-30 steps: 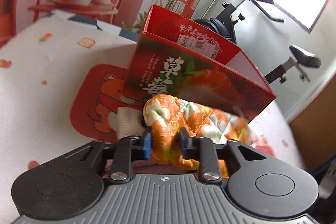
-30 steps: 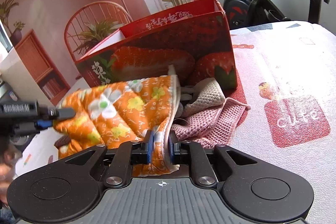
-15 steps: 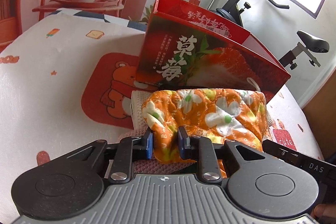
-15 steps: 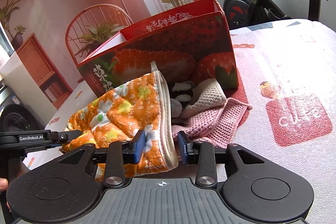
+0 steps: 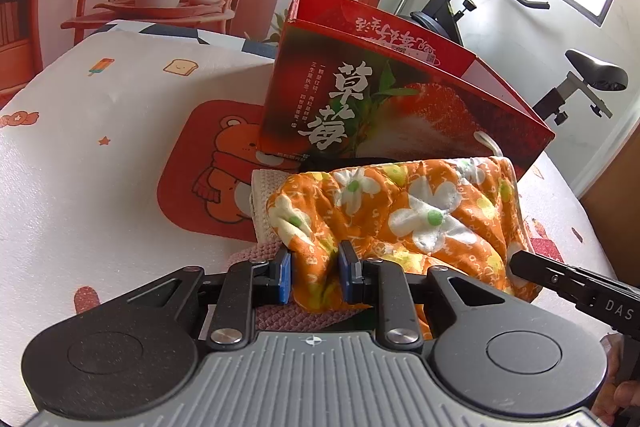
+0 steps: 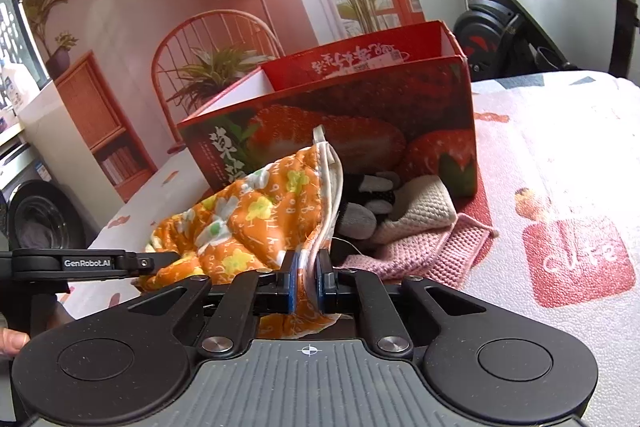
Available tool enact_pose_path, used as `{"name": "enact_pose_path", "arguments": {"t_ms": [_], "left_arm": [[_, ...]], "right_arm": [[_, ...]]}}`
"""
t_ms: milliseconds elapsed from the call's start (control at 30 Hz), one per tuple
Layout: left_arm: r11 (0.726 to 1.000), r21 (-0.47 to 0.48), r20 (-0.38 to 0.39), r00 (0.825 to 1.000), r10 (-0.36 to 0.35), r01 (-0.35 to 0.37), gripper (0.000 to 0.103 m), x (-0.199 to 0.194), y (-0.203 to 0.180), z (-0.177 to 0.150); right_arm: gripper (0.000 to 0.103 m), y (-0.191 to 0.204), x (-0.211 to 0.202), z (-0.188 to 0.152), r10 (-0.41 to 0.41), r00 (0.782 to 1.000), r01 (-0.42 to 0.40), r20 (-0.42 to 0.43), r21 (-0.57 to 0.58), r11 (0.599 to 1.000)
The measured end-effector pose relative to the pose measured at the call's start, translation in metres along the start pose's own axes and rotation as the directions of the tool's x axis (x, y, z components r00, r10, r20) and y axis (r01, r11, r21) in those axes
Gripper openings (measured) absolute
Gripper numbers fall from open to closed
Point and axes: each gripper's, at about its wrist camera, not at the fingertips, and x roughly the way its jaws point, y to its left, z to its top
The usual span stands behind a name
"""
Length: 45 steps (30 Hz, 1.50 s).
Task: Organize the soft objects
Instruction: 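Lift the orange cloth with both grippers over the red box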
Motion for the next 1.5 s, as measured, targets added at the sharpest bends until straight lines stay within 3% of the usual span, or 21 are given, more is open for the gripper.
{"name": "enact_pose_path", "arguments": {"t_ms": [300, 467, 733, 1033, 1167, 1300, 1400, 1500], "left_arm": [[1.0, 0.02, 0.01, 1.0, 0.013, -0.014, 0.025, -0.003, -0.004, 0.0], [0.995, 0.098, 0.113, 0.993, 0.014, -0.025, 0.017, -0.031, -0.019, 0.014], [0.974, 0.228, 0.296, 0.954, -0.056, -0.013, 0.016, -0.075, -0.051, 0.045], [0.967, 0.256, 0.409, 0.907, -0.098, -0.011, 0.016, -0.075, -0.08, 0.101], [0.954, 0.293, 0.462, 0.883, -0.076, -0.071, 0.016, -0.061, -0.097, 0.128], [0.908, 0.383, 0.5, 0.865, -0.047, -0.172, 0.016, -0.039, -0.119, 0.155], [0.903, 0.389, 0.486, 0.874, -0.029, -0.186, 0.016, -0.016, -0.126, 0.175], [0.915, 0.371, 0.419, 0.908, -0.013, -0.158, 0.016, 0.011, -0.123, 0.184]], "right_arm": [[0.008, -0.001, 0.0, -0.001, -0.009, 1.0, 0.009, -0.008, -0.002, 1.0], [0.007, 0.005, -0.012, 0.011, 0.015, 0.999, -0.014, 0.045, -0.018, 1.0], [0.007, 0.017, -0.038, 0.039, 0.031, 0.988, -0.018, 0.149, -0.087, 0.996], [0.007, 0.013, -0.042, 0.11, 0.027, 0.968, 0.003, 0.249, -0.118, 0.993], [0.007, 0.006, -0.023, 0.145, 0.006, 0.962, 0.023, 0.273, -0.102, 0.994], [0.007, -0.003, 0.008, 0.176, -0.029, 0.959, 0.052, 0.283, -0.072, 0.996], [0.007, -0.012, 0.035, 0.19, -0.064, 0.963, 0.078, 0.262, -0.042, 0.996], [0.007, -0.019, 0.062, 0.195, -0.101, 0.974, 0.113, 0.203, -0.048, 0.992]]}}
